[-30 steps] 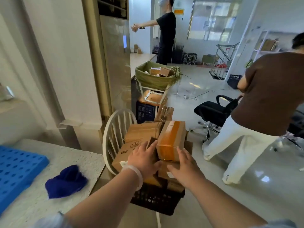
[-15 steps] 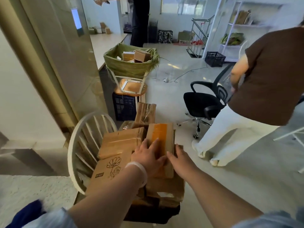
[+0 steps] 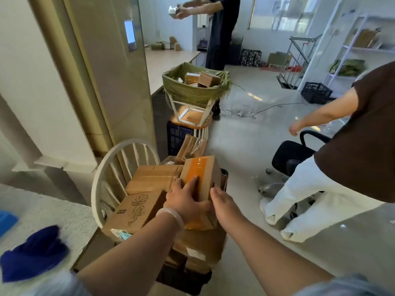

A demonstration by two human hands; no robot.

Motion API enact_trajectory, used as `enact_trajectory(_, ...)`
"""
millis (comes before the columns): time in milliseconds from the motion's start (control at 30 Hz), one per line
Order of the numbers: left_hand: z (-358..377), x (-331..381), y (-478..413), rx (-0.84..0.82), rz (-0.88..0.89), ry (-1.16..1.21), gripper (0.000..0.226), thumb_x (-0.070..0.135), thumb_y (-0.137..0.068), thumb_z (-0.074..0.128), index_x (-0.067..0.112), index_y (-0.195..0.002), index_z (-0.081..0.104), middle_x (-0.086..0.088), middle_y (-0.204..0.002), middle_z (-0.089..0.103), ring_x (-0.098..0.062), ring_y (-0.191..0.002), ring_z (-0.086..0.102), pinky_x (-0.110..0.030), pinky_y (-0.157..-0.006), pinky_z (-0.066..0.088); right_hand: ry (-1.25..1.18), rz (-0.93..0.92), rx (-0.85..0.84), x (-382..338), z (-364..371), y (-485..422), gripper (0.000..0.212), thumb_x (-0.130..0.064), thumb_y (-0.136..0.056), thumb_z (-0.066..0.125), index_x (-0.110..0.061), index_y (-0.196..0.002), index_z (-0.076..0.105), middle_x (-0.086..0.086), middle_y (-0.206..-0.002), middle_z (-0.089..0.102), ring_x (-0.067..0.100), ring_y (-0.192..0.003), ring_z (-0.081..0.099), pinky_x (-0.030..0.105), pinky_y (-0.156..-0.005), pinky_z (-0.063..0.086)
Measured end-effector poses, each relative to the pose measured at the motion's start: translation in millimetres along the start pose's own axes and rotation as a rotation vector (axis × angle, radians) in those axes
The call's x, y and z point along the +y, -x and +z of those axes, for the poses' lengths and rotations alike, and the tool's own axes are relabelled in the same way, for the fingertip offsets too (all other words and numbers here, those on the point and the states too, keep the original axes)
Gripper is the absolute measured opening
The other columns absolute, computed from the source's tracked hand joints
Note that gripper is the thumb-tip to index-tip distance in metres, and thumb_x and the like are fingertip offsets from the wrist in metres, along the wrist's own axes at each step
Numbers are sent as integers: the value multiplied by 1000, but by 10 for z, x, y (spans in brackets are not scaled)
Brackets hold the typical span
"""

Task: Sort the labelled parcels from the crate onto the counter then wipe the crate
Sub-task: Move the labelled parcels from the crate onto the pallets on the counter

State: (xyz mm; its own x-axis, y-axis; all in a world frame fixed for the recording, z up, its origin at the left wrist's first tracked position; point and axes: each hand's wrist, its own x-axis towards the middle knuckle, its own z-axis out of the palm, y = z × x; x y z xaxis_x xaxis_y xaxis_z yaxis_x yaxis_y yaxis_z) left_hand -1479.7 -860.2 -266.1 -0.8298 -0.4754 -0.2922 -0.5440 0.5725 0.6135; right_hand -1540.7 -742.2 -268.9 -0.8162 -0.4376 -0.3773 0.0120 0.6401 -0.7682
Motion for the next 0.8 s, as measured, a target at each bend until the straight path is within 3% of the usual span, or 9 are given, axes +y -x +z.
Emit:
enact_trajectory(100,-50,39,143,127,6,117,91,69,-69,58,53,-148,17,7,-160,9,-33,-144,20,-54,-111,35,15,-107,26,5,-142,18,59,-57,-99,34,-41,-154,20,-2,-157,29,27,-143,31,52,-115,31)
enact_trajectory(167,-68,45,254,216,10,204,87,66,-71,62,52,-147,21,7,-160,11,-31,-143,23,-52,-111,35,2,-126,40,-46,-220,57,67,-55,-98,42,-35,-156,14,1,-160,25,27,-143,31,52,-115,31)
enact_trajectory(233,-80,46,387,269,1,343,88,65,-68,63,52,-147,25,6,-158,15,-29,-141,26,-51,-110,38,4,-109,-12,-71,-225,77,80,-69,-90,42,-35,-156,11,3,-160,26,31,-143,31,55,-115,28)
enact_trajectory(367,-109,-20,710,342,-52,587,88,66,-61,60,55,-142,28,4,-150,27,-26,-130,39,-46,-103,45,85,-65,-152,-140,-107,146,95,-104,-56,19,-57,-139,28,-2,-145,48,34,-133,42,60,-110,30)
enact_trajectory(400,-117,-57,795,358,-71,624,84,64,-63,59,58,-140,27,4,-148,28,-26,-128,41,-47,-103,46,111,-71,-180,-231,-108,272,85,-100,-65,21,-58,-139,27,-1,-145,48,34,-134,41,58,-112,27)
enact_trajectory(500,-172,-201,1049,455,-95,654,77,58,-73,54,56,-143,22,5,-150,28,-25,-130,38,-45,-107,41,32,-157,-321,-394,-18,484,60,-61,-99,32,-36,-153,22,4,-147,44,31,-135,40,43,-108,31)
enact_trajectory(633,-295,-408,1357,692,-162,569,64,40,-95,52,39,-152,23,7,-138,32,-13,-118,38,-30,-94,42,-42,-340,-392,-514,355,685,60,-50,-99,47,-30,-152,29,5,-145,46,26,-130,46,38,-105,38)
enact_trajectory(733,-388,-611,1622,808,-215,454,60,44,-98,46,44,-151,20,6,-136,36,-12,-115,44,-34,-99,47,-76,-451,-445,-614,620,871,54,-46,-100,46,-30,-151,32,0,-145,45,23,-130,46,30,-104,36)
enact_trajectory(800,-443,-735,1814,847,-214,398,55,38,-102,40,47,-150,17,7,-134,36,-10,-114,44,-31,-101,44,-105,-510,-475,-681,801,1009,51,-49,-101,42,-34,-149,35,2,-145,46,23,-128,48,36,-108,38)
